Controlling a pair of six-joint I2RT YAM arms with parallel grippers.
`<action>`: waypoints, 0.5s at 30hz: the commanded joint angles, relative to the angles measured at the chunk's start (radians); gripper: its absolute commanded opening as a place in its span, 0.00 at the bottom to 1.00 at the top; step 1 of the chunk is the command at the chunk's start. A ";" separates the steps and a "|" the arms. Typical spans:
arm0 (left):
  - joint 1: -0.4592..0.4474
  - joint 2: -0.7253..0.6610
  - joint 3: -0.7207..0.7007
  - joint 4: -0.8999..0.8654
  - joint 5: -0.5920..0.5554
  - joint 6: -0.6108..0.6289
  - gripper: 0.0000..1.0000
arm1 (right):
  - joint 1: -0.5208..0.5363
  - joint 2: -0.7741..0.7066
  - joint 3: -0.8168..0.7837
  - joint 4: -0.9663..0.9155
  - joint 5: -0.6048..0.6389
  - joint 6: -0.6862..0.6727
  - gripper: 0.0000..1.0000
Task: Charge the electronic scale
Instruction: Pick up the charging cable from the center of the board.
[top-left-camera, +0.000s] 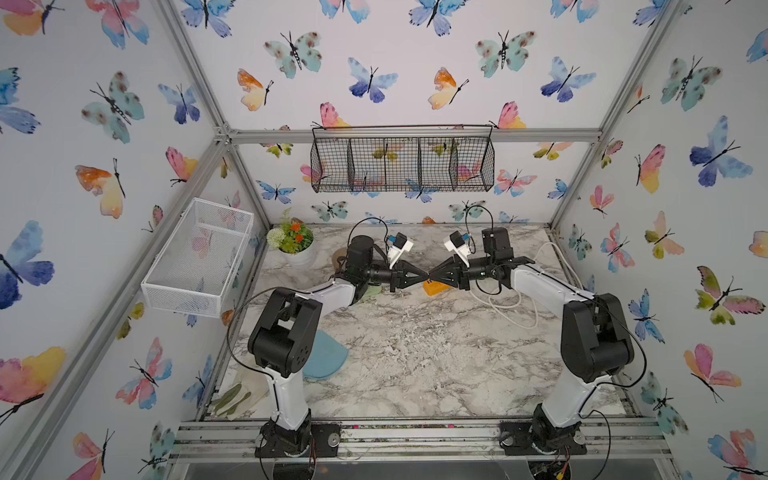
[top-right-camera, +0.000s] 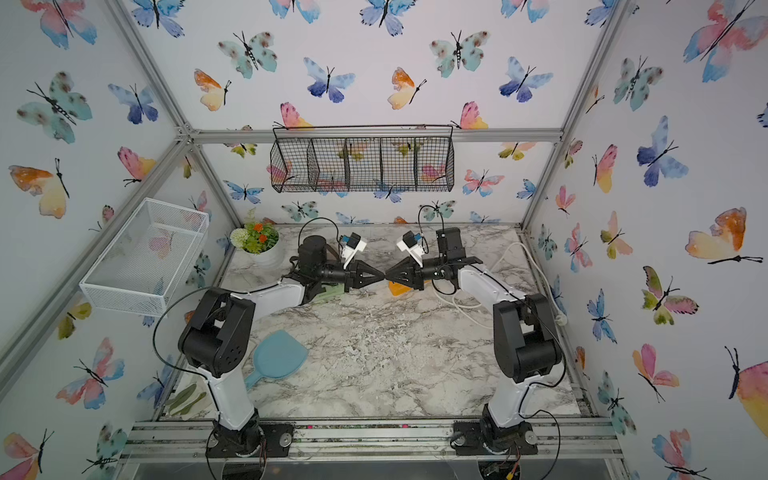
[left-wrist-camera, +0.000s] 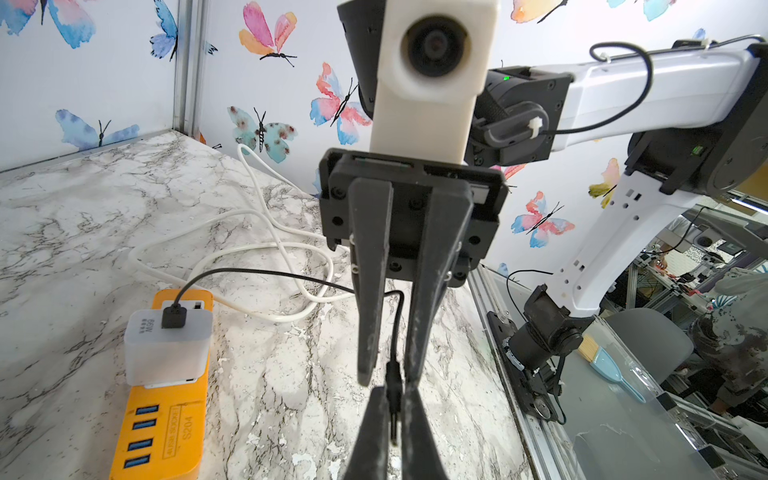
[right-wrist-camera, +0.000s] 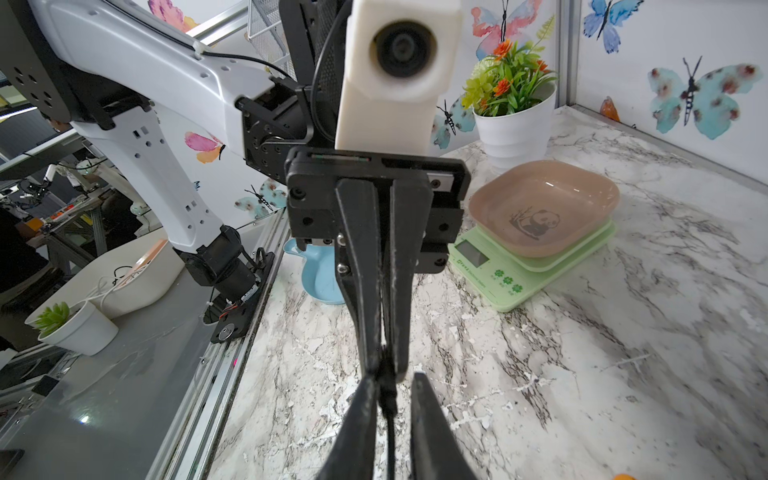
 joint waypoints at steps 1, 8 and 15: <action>-0.006 -0.013 0.030 0.023 0.028 -0.008 0.07 | 0.002 0.011 -0.014 0.011 -0.027 0.001 0.15; -0.007 -0.011 0.031 0.055 0.024 -0.033 0.07 | 0.002 0.016 -0.013 0.030 -0.029 0.022 0.05; -0.008 -0.046 -0.002 0.044 -0.060 -0.041 0.60 | 0.002 -0.001 -0.030 0.081 0.016 0.078 0.02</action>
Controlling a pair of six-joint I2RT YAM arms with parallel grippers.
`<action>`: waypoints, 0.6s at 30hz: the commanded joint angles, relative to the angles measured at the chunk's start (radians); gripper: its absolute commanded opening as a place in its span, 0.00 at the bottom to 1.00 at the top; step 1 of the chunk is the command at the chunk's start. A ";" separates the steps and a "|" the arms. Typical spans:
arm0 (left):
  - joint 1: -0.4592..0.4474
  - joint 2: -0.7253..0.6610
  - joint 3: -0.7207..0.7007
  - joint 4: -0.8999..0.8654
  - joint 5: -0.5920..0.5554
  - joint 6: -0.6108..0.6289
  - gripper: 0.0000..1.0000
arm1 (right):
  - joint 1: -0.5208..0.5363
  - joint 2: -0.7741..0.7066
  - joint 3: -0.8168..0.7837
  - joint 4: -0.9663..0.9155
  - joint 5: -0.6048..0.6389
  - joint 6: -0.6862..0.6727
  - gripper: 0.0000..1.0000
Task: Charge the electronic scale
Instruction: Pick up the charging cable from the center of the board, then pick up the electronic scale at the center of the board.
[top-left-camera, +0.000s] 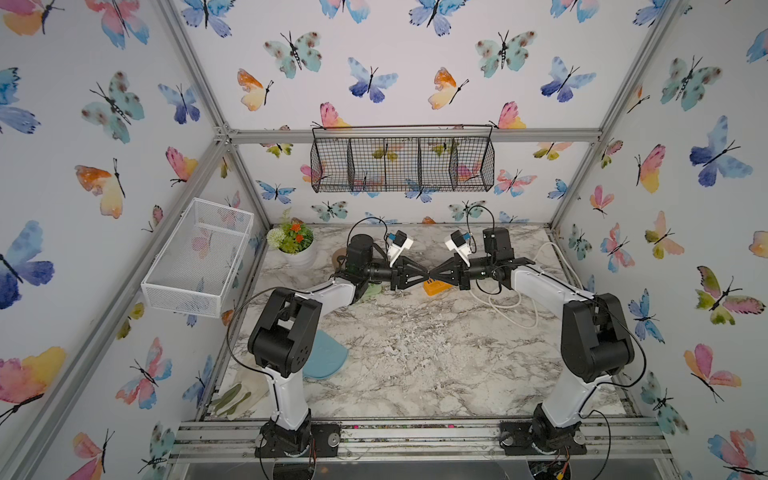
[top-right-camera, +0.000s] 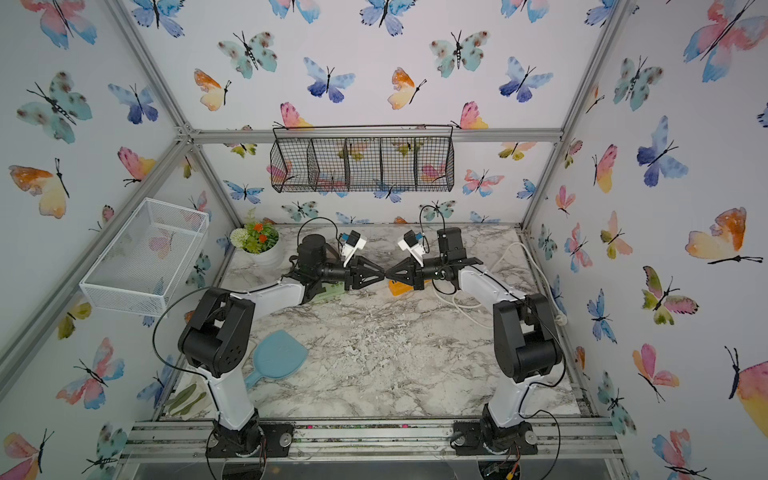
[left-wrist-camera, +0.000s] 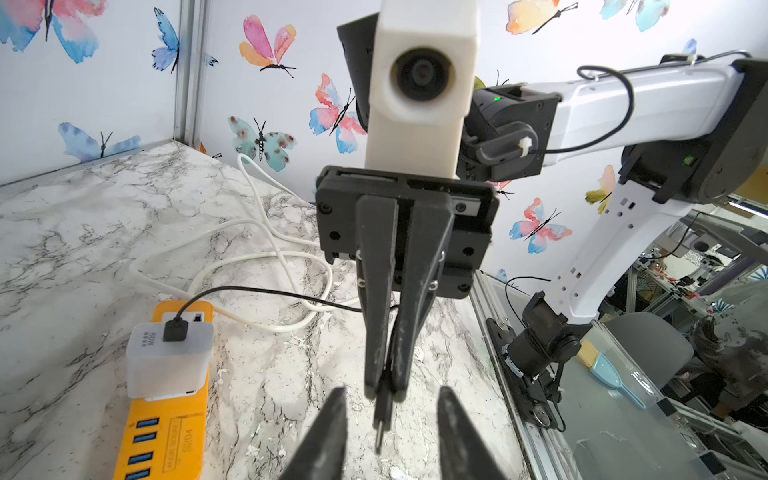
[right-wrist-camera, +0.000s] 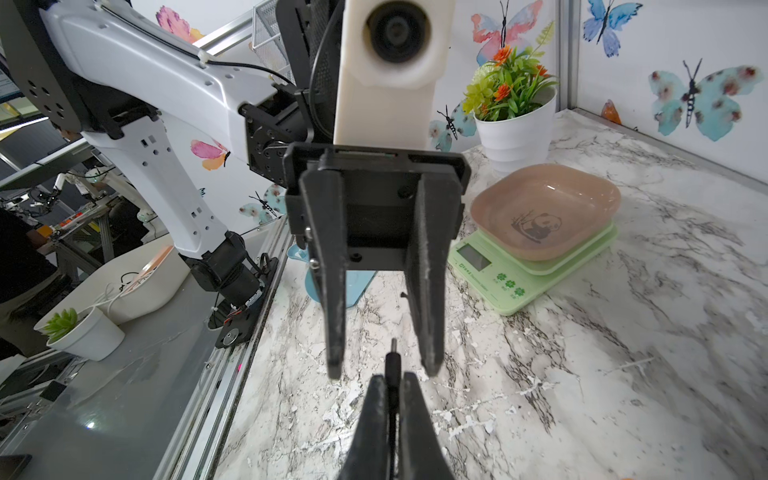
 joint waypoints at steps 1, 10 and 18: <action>-0.007 -0.065 -0.018 -0.018 -0.082 0.013 0.67 | 0.002 -0.001 -0.017 0.032 0.035 0.041 0.02; 0.121 -0.225 -0.093 -0.268 -0.573 -0.082 0.80 | 0.000 0.041 0.037 0.005 0.159 0.127 0.02; 0.221 -0.188 0.011 -0.759 -1.226 -0.213 0.82 | 0.000 0.047 0.063 -0.001 0.309 0.290 0.02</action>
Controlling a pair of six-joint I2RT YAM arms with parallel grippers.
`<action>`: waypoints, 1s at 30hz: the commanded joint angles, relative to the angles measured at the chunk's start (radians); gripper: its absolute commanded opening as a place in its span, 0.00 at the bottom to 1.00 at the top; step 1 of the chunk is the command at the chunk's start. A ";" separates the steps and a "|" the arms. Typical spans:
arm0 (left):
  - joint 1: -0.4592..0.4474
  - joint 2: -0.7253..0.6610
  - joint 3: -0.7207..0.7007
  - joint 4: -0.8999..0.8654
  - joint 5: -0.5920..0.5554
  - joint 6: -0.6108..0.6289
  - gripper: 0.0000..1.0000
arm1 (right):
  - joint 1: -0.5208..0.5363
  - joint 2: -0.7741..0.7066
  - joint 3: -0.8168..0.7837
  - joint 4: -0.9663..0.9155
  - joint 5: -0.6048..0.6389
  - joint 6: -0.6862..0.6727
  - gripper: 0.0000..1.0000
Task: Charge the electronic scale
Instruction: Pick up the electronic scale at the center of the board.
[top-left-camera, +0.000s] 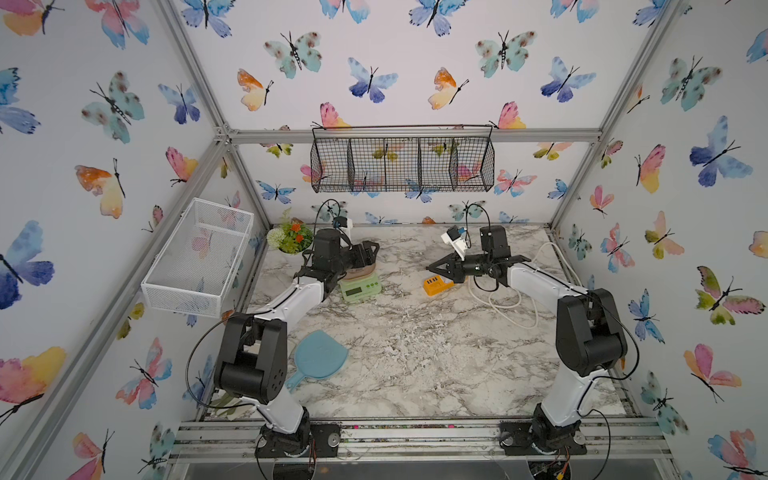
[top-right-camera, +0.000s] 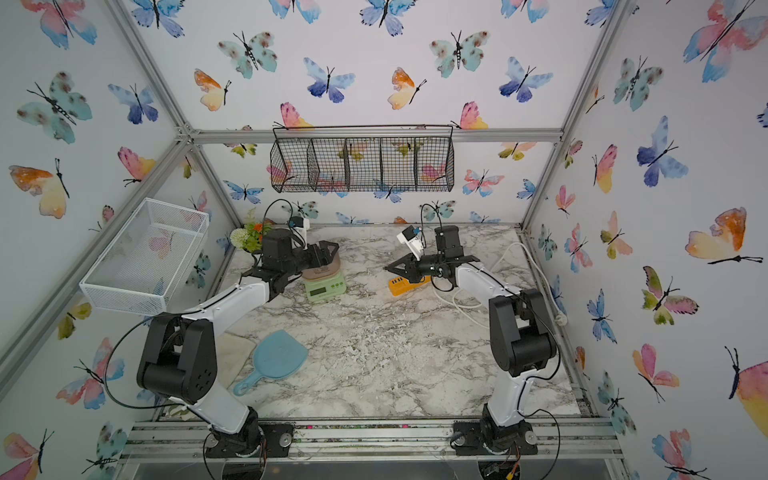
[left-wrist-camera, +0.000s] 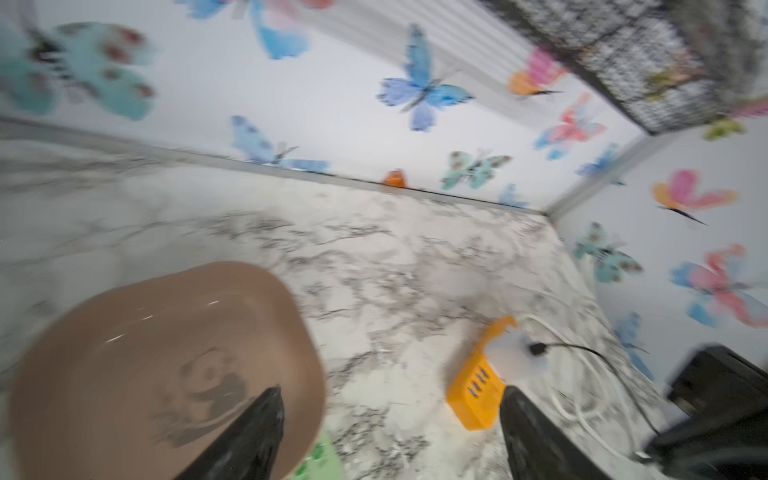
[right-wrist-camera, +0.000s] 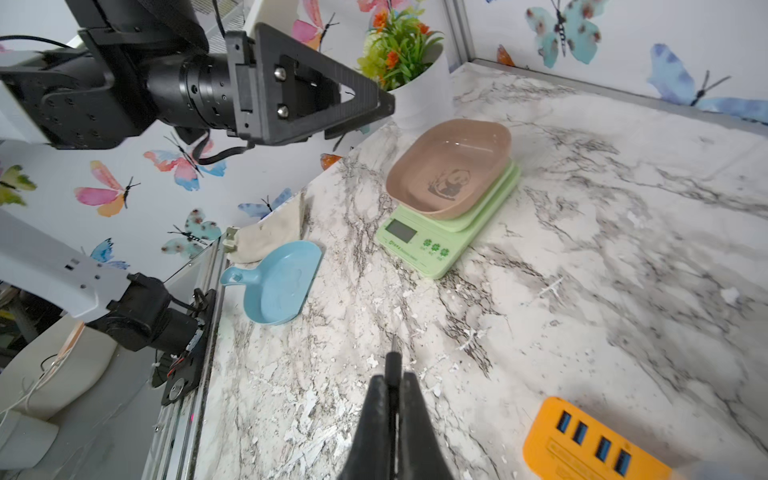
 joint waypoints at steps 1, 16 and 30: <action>0.028 0.049 0.039 -0.235 -0.269 -0.077 0.82 | 0.000 -0.005 0.009 0.011 0.034 0.096 0.02; 0.079 0.287 0.184 -0.278 -0.198 -0.101 0.49 | 0.000 0.006 -0.004 0.030 -0.033 0.118 0.02; 0.079 0.287 0.199 -0.272 -0.104 -0.052 0.09 | 0.000 0.023 -0.007 0.054 -0.039 0.165 0.02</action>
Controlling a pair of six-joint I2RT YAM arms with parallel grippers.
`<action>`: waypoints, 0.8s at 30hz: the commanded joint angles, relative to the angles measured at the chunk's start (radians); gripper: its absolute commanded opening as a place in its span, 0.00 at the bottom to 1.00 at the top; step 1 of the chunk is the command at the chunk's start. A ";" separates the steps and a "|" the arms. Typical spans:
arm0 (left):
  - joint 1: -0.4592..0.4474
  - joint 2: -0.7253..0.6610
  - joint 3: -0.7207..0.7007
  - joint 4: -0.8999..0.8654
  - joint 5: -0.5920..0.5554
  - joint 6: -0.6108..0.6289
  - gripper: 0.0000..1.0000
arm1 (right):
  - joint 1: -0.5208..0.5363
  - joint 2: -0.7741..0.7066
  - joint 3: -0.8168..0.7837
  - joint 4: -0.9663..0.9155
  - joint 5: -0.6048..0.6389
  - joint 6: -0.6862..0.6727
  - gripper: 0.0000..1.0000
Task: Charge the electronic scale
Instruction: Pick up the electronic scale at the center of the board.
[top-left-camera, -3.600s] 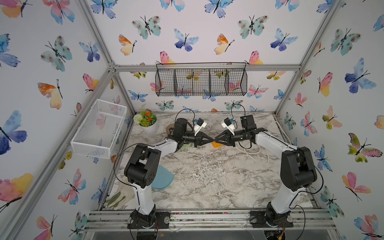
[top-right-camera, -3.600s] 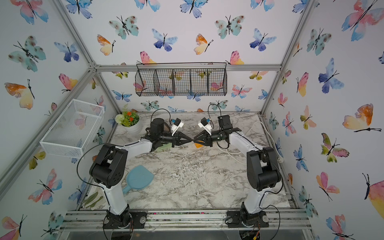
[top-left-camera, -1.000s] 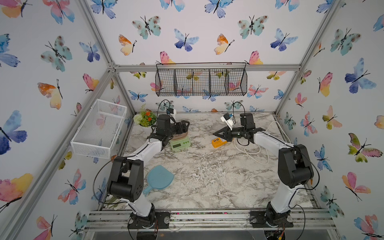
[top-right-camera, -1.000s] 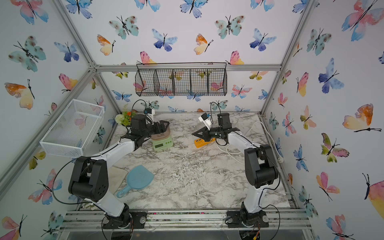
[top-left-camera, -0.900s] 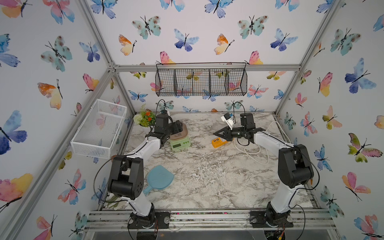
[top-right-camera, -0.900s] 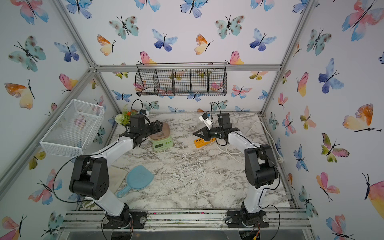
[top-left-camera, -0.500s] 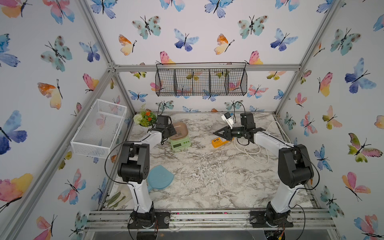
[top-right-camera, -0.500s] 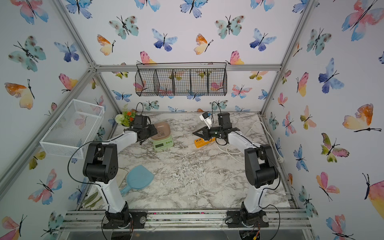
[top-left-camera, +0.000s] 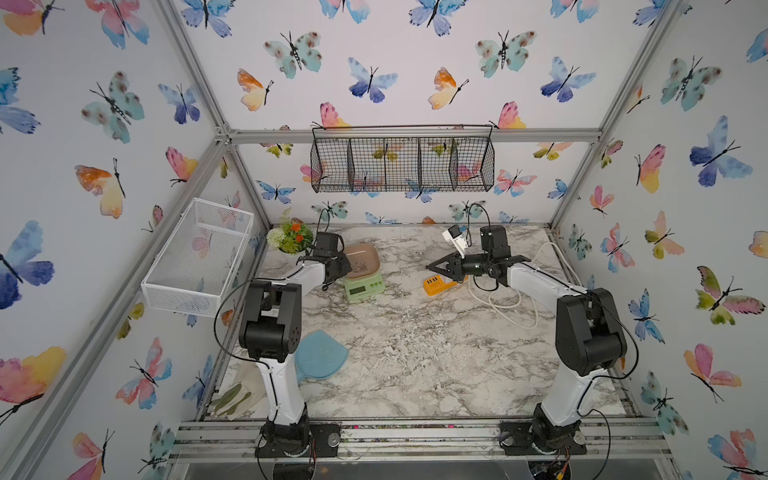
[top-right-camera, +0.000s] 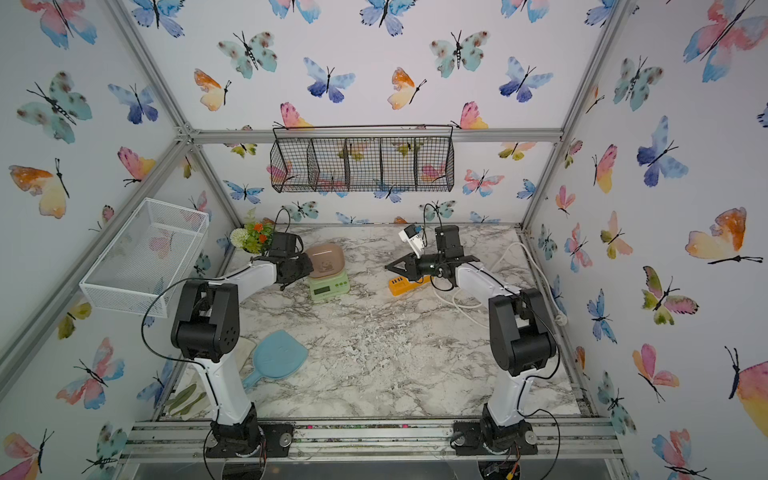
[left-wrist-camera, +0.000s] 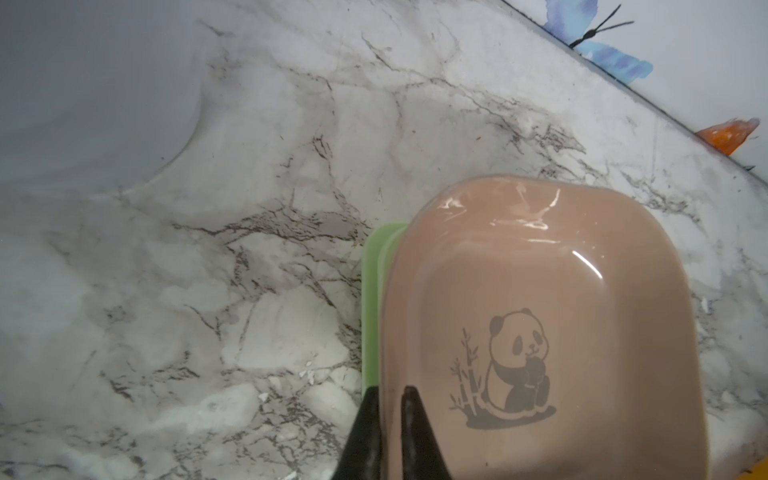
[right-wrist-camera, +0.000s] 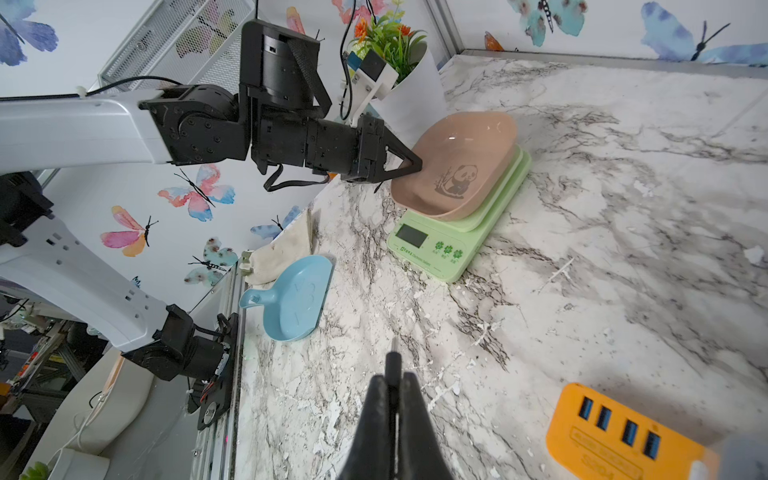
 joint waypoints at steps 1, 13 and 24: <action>-0.004 -0.024 0.000 0.024 0.095 0.025 0.08 | 0.000 0.015 -0.012 0.041 -0.019 0.054 0.02; -0.004 -0.233 -0.175 0.279 0.523 0.037 0.02 | 0.000 -0.075 -0.232 0.406 -0.048 0.318 0.02; -0.039 -0.363 -0.322 0.461 0.580 -0.077 0.00 | 0.009 -0.107 -0.361 0.619 -0.110 0.414 0.02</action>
